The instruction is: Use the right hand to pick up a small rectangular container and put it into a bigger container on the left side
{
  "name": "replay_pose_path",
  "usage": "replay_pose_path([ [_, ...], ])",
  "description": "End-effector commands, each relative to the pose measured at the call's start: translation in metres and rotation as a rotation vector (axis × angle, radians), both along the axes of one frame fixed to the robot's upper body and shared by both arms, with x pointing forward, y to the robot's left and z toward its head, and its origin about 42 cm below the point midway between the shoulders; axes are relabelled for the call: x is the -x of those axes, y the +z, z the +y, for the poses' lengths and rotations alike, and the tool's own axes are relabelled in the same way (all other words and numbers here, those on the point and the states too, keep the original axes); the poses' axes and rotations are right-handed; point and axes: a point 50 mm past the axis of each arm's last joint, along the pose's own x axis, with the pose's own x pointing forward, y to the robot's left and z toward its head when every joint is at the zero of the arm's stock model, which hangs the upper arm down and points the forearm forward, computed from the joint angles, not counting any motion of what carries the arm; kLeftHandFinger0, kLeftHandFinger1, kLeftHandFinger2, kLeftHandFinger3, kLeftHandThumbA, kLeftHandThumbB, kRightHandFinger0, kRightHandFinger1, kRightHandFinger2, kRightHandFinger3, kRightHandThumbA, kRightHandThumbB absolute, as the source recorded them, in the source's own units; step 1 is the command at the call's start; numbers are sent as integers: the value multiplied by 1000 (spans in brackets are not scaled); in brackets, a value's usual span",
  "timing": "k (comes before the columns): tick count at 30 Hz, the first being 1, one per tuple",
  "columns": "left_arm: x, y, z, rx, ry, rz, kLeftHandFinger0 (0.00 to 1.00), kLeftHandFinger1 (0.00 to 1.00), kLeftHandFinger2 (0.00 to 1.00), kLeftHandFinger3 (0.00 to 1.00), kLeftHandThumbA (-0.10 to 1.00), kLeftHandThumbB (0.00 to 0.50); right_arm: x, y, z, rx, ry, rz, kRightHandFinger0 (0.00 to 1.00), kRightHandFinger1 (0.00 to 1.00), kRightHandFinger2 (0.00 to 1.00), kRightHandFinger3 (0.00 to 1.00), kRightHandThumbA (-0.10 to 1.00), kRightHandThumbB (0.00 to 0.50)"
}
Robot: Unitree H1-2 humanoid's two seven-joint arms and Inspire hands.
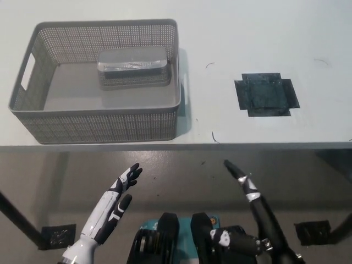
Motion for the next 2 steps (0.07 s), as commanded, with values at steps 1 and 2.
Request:
replay_pose_path([
  [1,-6,15,1,60,15,-103,1000,1000,1000,1000,1000,353,-19,0,-12,-337,-92,-27,1000,1000,1000,1000,1000,0],
  [2,-6,15,1,55,16,-101,1000,1000,1000,1000,1000,353,-21,-1,-13,-335,-89,-24,1000,1000,1000,1000,1000,0],
])
